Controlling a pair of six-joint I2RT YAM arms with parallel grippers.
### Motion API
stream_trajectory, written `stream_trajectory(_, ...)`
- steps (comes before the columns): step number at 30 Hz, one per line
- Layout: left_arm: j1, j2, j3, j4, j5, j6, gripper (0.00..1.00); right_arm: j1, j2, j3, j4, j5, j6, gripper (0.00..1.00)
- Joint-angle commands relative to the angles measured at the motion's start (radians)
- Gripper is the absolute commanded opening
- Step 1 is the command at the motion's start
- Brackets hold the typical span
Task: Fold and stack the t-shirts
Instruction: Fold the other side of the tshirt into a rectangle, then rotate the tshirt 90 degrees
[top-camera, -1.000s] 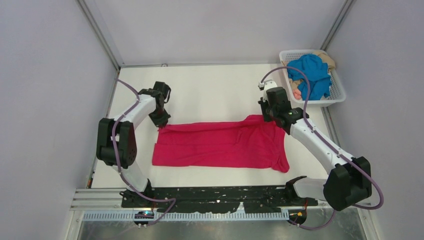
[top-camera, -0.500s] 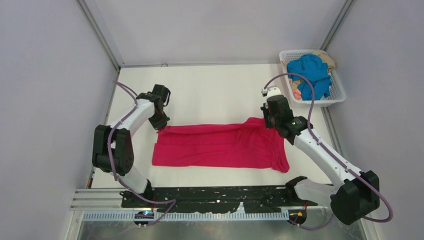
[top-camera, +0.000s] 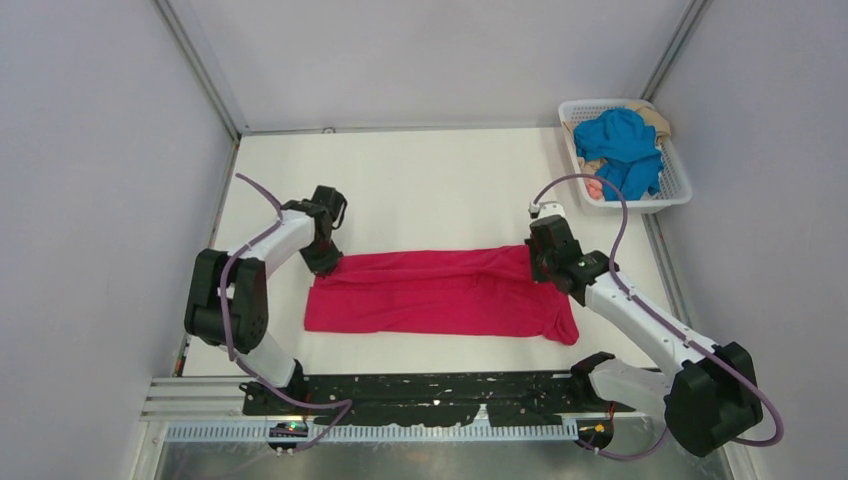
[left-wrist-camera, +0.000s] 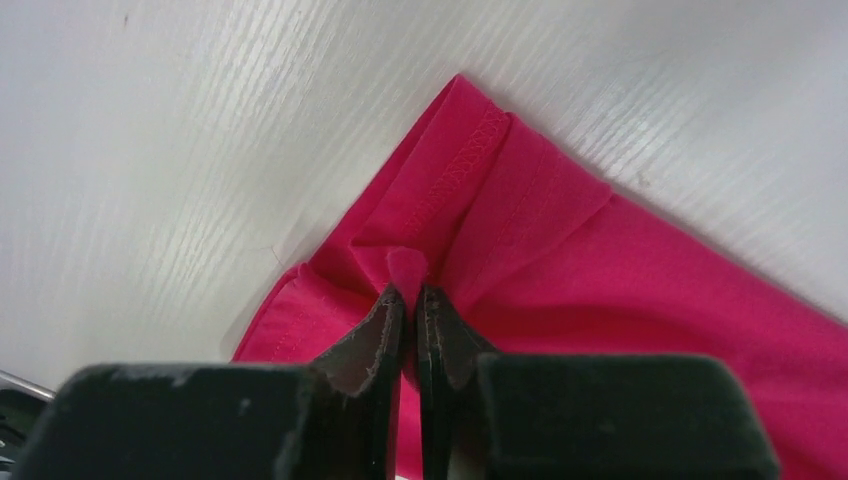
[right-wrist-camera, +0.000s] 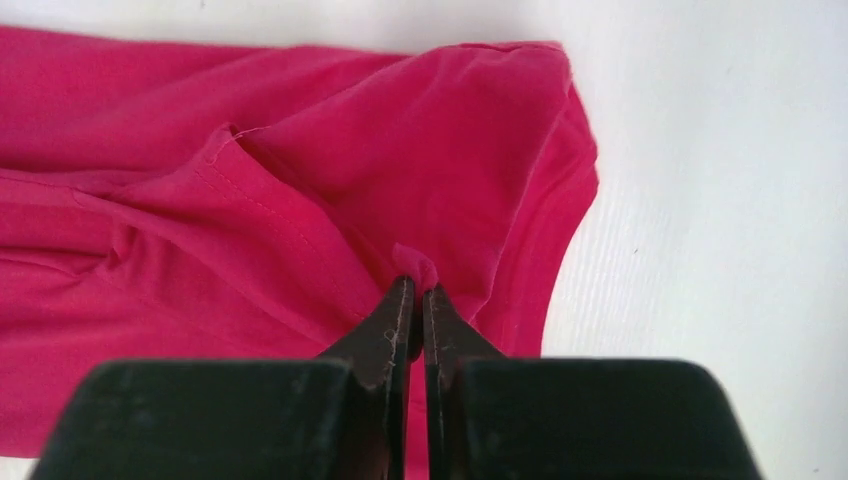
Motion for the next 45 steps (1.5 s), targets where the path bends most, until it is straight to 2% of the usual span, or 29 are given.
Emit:
stream_trajectory(1, -0.005, -0.014, -0.038, -0.003, -0.036, 0.012, 0.19, 0.007, -0.058, -0.065, -0.034, -0.034, 0.156, 0.12)
stream_trajectory(3, -0.005, -0.041, -0.066, -0.031, -0.041, 0.028, 0.29, 0.009, -0.086, -0.093, -0.089, -0.063, 0.219, 0.19)
stream_trajectory(4, -0.006, -0.063, -0.089, -0.037, -0.044, 0.035, 0.4, 0.009, -0.109, -0.099, -0.148, -0.073, 0.269, 0.21)
stream_trajectory(5, -0.005, -0.091, -0.108, -0.057, -0.049, 0.034, 0.53, 0.01, -0.124, -0.11, -0.18, -0.102, 0.295, 0.39)
stream_trajectory(7, -0.005, -0.148, -0.13, -0.101, -0.07, 0.025, 0.57, 0.013, -0.182, -0.13, -0.289, -0.167, 0.371, 0.54)
stream_trajectory(9, -0.005, -0.197, -0.138, -0.141, -0.109, 0.017, 0.63, 0.017, -0.256, -0.148, -0.32, -0.248, 0.43, 0.62)
stream_trajectory(12, -0.005, -0.261, -0.136, -0.209, -0.14, 0.006, 0.71, 0.019, -0.392, -0.13, -0.336, -0.283, 0.455, 0.79)
stream_trajectory(14, -0.006, -0.32, -0.134, -0.208, -0.132, 0.008, 0.93, 0.019, -0.441, -0.102, -0.33, -0.253, 0.428, 0.99)
stream_trajectory(15, -0.007, -0.345, -0.131, -0.188, -0.112, 0.017, 0.99, 0.018, -0.451, -0.095, -0.291, -0.249, 0.416, 0.97)
stream_trajectory(17, -0.008, -0.394, -0.132, -0.084, -0.029, 0.061, 1.0, 0.017, -0.431, -0.087, -0.181, -0.271, 0.376, 0.95)
stream_trajectory(20, -0.012, -0.402, -0.13, 0.076, 0.186, 0.147, 1.0, 0.017, -0.332, -0.083, 0.042, -0.361, 0.334, 0.95)
stream_trajectory(24, -0.03, -0.293, -0.104, 0.215, 0.406, 0.191, 1.0, 0.014, -0.027, 0.029, 0.124, -0.324, 0.25, 0.95)
stream_trajectory(27, -0.032, -0.196, -0.093, 0.277, 0.508, 0.201, 1.0, 0.007, 0.11, 0.102, 0.135, -0.244, 0.243, 0.95)
stream_trajectory(31, -0.034, -0.051, -0.075, 0.28, 0.512, 0.198, 1.0, 0.006, 0.175, 0.078, 0.112, -0.192, 0.327, 0.95)
stream_trajectory(36, -0.037, 0.039, -0.077, 0.263, 0.506, 0.185, 1.0, 0.006, 0.175, -0.07, 0.102, -0.194, 0.532, 0.95)
stream_trajectory(39, -0.052, 0.044, -0.092, 0.223, 0.43, 0.177, 1.0, -0.006, 0.206, -0.119, 0.131, -0.167, 0.595, 0.95)
stream_trajectory(42, -0.058, 0.014, -0.133, 0.186, 0.356, 0.165, 1.0, -0.047, 0.259, -0.091, 0.138, -0.152, 0.59, 0.95)
stream_trajectory(45, -0.069, -0.041, -0.214, 0.195, 0.368, 0.14, 1.0, -0.101, 0.366, -0.046, 0.201, -0.172, 0.583, 0.95)
